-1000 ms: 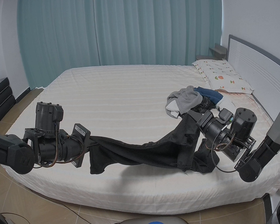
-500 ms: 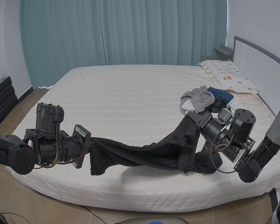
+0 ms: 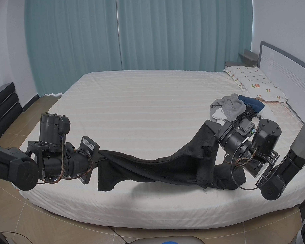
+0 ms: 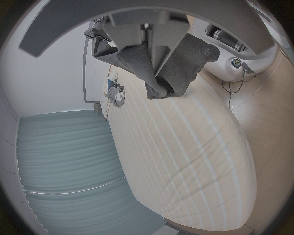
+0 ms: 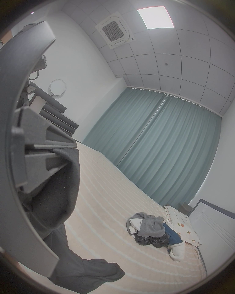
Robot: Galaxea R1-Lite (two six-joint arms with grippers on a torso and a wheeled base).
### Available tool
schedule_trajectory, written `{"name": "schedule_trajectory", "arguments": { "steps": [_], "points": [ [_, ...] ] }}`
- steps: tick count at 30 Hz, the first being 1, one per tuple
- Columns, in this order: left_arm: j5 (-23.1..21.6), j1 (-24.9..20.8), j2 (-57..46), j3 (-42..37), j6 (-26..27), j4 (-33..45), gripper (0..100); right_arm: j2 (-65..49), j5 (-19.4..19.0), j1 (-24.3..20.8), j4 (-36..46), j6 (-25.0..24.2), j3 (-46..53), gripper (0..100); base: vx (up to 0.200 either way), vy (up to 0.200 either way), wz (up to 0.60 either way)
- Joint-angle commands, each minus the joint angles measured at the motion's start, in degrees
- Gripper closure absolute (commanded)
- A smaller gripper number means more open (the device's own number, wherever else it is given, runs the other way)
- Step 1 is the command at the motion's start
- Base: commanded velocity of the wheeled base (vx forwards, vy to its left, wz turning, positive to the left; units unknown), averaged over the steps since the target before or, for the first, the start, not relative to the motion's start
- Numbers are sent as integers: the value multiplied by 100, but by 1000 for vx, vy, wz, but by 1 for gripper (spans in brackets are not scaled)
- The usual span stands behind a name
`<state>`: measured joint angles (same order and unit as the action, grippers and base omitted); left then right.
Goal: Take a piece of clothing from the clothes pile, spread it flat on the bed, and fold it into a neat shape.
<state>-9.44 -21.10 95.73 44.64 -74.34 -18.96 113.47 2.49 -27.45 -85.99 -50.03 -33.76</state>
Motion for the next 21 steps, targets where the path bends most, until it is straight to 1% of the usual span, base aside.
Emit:
{"name": "schedule_trajectory", "arguments": {
  "steps": [1,8,11,15,19,20,21],
  "points": [
    [-32,-8,7,1,7,-3,100,-27,-3,12,-5,28,71,100,0,0,0],
    [-41,1,24,27,-2,-3,100,-167,-161,21,21,116,141,100,0,0,0],
    [-41,1,-11,53,-2,-3,100,-202,-293,38,83,125,141,100,0,0,0],
    [-41,-34,-20,71,33,6,100,-211,-319,38,144,143,203,100,0,0,0],
    [-50,-78,7,62,200,24,100,-264,-319,3,100,424,431,100,0,0,0],
    [-50,-78,7,62,200,24,100,-264,-319,3,100,424,431,100,0,0,0],
    [-41,-87,-2,53,271,32,100,-361,-301,-6,83,547,493,100,0,0,0]
  ]
}}
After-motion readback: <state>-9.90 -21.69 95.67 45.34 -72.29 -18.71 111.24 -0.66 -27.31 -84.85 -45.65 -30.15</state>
